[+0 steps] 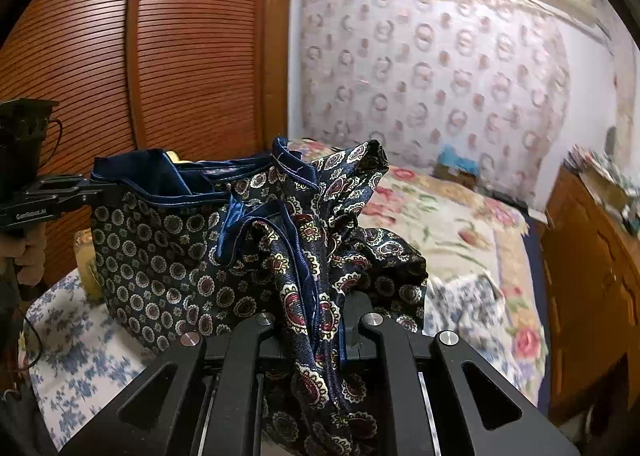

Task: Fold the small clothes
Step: 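Lift and carry the robe bundle with both grippers toward the yellow plush toy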

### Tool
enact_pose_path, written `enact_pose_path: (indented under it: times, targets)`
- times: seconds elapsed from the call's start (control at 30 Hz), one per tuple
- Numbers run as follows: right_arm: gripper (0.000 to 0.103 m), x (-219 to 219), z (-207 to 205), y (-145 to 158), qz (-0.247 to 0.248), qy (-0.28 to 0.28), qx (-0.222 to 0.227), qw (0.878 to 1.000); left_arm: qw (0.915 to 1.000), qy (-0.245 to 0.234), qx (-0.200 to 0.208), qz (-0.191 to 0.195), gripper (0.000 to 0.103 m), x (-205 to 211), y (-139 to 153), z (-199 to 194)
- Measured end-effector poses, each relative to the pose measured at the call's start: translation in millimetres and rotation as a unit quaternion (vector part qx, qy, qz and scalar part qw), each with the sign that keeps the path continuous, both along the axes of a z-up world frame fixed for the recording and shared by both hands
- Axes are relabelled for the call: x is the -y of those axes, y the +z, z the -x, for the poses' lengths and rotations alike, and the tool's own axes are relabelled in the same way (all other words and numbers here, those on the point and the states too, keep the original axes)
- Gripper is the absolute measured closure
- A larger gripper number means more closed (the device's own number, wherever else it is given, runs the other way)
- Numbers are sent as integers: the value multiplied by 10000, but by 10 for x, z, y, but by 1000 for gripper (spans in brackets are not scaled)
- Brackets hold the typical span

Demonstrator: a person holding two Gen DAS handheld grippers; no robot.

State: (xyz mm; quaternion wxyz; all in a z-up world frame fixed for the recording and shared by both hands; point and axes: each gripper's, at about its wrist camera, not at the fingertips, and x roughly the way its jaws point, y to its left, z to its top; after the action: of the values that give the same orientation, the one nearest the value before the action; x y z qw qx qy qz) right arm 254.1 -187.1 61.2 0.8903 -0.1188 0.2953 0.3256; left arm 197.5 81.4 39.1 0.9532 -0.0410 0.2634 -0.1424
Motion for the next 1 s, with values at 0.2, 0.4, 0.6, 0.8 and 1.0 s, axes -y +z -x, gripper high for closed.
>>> enact_pose_path:
  times: [0.2,0.4,0.6,0.8,1.0]
  targets:
    - [91,-386,-214,145,126,483,229,9985,9985,497,186,167,96,-505,8,309]
    - [91,-912,-408,256,342,1184,436,9914,9922,1121,104,539,96,-1015,-227,622]
    - [91,-1648,-579,100,632,1909,467,9784,9863,1560,-150,508,96,-1285,-511,827]
    - [91,-2058,-900,-211,802,2113,239,9738,9818,1783,-332,561,96,-1487,-736,848]
    - [89,-2254,-1165,-342,856,2018,223,9754,9795,1852,-445,657,96,-1580,-889,848]
